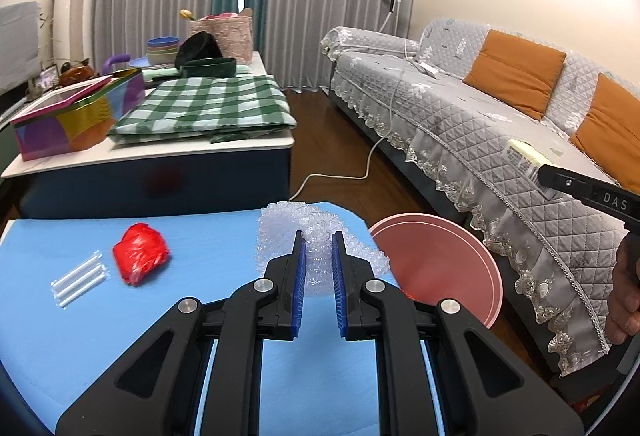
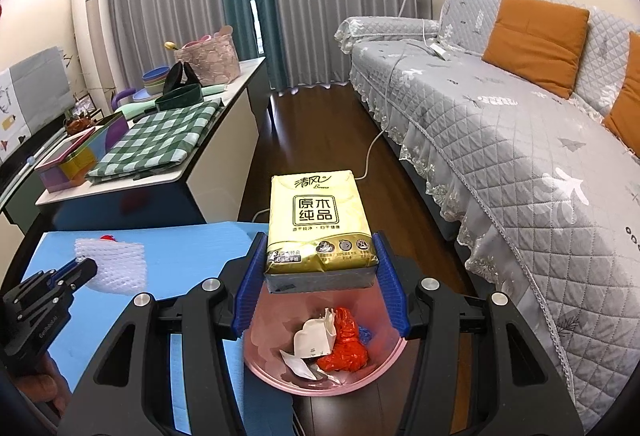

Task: Collect trash
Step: 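Carry the bubble wrap in the left tool while the right tool carries the tissue pack to the bin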

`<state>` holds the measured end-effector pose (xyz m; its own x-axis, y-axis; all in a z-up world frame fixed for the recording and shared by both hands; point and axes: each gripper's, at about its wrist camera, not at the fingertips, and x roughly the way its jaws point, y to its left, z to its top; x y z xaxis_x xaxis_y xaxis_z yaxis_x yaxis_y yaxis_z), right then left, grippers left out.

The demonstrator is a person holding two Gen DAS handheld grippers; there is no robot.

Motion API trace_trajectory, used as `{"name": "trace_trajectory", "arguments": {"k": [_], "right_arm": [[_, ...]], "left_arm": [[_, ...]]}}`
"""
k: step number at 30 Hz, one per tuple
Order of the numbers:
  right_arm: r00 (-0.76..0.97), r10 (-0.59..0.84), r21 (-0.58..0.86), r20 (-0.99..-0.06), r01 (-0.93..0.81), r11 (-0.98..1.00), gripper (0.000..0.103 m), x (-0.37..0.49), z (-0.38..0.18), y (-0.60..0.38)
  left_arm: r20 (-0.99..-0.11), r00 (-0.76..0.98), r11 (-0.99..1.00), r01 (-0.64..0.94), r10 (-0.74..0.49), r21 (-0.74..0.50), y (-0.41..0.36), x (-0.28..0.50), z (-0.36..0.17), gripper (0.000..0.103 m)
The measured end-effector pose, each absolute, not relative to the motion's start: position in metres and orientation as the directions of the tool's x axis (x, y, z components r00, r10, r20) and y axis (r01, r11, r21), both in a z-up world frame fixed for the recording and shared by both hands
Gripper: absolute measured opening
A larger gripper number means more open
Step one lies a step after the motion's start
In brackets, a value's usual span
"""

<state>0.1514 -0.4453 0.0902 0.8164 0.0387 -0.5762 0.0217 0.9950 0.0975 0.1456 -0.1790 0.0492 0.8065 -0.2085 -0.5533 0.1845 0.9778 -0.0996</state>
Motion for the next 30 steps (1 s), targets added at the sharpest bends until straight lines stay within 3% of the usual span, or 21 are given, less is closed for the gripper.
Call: {"name": "trace_trajectory", "arguments": {"k": [30], "right_arm": [[0.782,0.032,0.167,-0.622,0.092,0.982,0.053,0.181,0.065,-0.478]], "left_arm": [[-0.573,0.753,0.937,0.338,-0.322,-0.082,-0.271,0.183,0.032,0.013]]}}
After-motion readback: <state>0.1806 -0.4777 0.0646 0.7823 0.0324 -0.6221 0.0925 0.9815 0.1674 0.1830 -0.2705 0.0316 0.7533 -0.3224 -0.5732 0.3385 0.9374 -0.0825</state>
